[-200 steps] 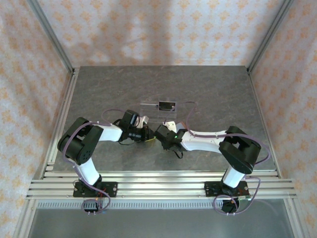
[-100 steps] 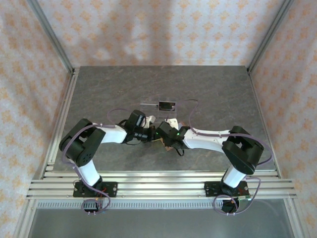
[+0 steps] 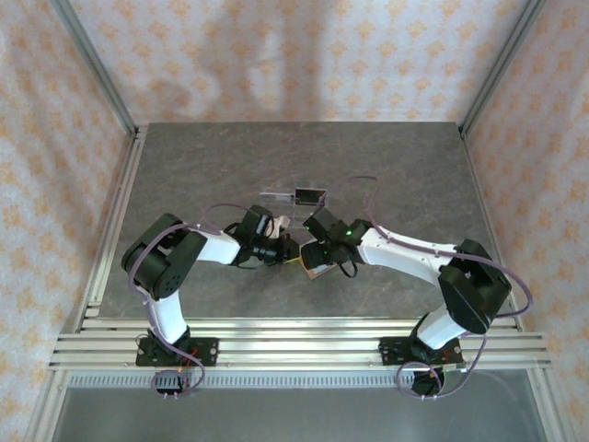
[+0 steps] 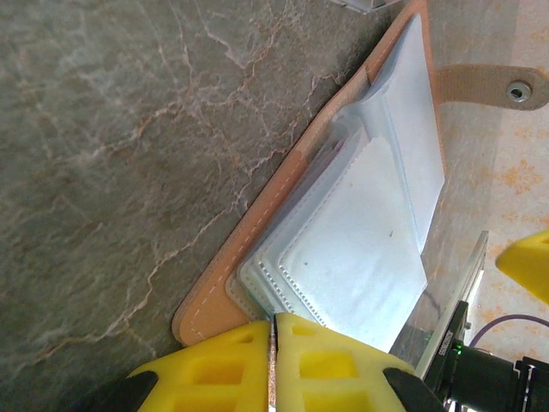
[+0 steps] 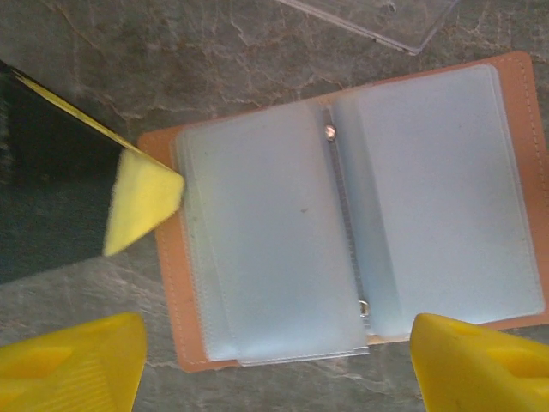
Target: Put the credit cards into the card holder
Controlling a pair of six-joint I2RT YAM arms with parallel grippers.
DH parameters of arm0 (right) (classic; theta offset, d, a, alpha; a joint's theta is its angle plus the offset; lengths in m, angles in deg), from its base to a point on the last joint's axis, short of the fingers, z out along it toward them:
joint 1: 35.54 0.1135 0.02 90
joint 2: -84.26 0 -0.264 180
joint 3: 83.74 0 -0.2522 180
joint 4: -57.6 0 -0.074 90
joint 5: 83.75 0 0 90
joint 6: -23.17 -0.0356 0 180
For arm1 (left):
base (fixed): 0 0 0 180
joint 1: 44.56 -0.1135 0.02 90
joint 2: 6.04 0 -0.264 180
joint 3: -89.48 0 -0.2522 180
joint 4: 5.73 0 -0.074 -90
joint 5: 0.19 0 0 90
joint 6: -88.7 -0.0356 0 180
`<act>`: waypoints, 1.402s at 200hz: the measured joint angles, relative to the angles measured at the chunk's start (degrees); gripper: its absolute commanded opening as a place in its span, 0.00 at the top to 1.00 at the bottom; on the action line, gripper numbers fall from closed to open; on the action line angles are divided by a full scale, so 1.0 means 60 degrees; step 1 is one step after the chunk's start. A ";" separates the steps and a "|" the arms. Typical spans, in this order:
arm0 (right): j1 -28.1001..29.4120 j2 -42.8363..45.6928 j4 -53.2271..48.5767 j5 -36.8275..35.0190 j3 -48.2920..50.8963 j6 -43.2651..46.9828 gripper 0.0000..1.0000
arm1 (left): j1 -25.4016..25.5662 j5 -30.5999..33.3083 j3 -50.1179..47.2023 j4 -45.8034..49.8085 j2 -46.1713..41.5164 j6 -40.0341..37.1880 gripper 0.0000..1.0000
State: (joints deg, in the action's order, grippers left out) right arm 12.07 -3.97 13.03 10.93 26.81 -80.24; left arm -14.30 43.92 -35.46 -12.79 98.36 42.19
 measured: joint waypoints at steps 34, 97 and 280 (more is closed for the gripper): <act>-0.0120 -0.0831 -0.0219 -0.0025 -0.0157 0.1147 0.22 | 0.0000 0.0000 -0.0007 0.0000 0.0000 -0.0004 0.90; -0.0284 -0.1508 -0.0368 0.0095 -0.0619 0.1832 0.23 | -0.0007 -0.0025 -0.0018 -0.0007 0.0000 -0.0069 0.90; -0.0943 -0.1596 -0.0364 0.1453 -0.0710 0.1902 0.16 | -0.0069 -0.0066 -0.0091 -0.0120 0.0000 -0.0255 0.91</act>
State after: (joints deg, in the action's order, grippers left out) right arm 6.41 -13.54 10.84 19.65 22.55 -68.83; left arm -14.71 43.53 -36.00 -13.51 98.36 40.66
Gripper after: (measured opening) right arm 0.847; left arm 0.095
